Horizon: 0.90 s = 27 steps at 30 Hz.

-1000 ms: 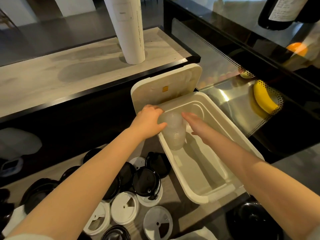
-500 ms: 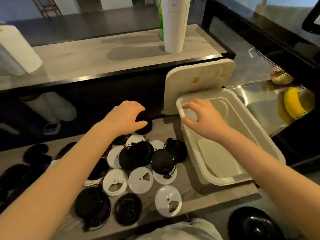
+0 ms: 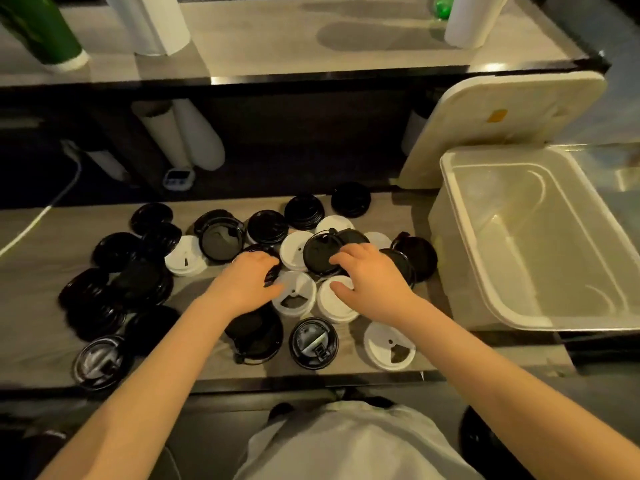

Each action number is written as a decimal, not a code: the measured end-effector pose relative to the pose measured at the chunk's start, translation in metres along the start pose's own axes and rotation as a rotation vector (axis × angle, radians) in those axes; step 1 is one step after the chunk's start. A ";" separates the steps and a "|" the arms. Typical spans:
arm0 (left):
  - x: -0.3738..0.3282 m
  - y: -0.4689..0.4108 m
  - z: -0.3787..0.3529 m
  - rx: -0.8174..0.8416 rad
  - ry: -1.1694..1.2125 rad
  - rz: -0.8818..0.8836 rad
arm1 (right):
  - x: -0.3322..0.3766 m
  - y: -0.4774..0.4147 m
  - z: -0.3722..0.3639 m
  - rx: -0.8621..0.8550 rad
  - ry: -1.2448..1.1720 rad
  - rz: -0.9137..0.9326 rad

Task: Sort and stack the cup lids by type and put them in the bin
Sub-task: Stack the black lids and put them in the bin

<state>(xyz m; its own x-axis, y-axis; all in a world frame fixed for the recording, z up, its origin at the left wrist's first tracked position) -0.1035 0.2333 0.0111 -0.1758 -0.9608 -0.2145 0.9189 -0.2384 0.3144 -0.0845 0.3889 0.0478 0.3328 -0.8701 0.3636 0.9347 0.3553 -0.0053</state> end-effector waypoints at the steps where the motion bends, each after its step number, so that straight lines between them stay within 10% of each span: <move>1: 0.011 0.006 -0.006 0.000 0.018 0.017 | 0.005 0.002 -0.012 0.030 -0.001 -0.013; 14: 0.102 0.042 -0.088 0.204 0.318 0.213 | 0.040 0.051 -0.138 0.439 0.090 -0.115; 27: 0.117 0.040 -0.074 -0.058 0.513 0.223 | 0.038 0.058 -0.118 0.024 -0.217 -0.255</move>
<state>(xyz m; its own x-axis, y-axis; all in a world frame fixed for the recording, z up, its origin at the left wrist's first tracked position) -0.0616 0.1218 -0.0700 0.2055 -0.7916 -0.5754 0.9346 -0.0157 0.3554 -0.0031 0.3361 -0.0483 0.0519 -0.8398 0.5404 0.9803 0.1460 0.1327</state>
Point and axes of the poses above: each hand's wrist, its own y-axis away from the middle knuckle, its own z-axis out of the back of the hand, x = y × z, the point moved 10 cm from there along -y, towards the middle knuckle, and after that the axes turned 6 degrees about -x, right-handed, at the moved point
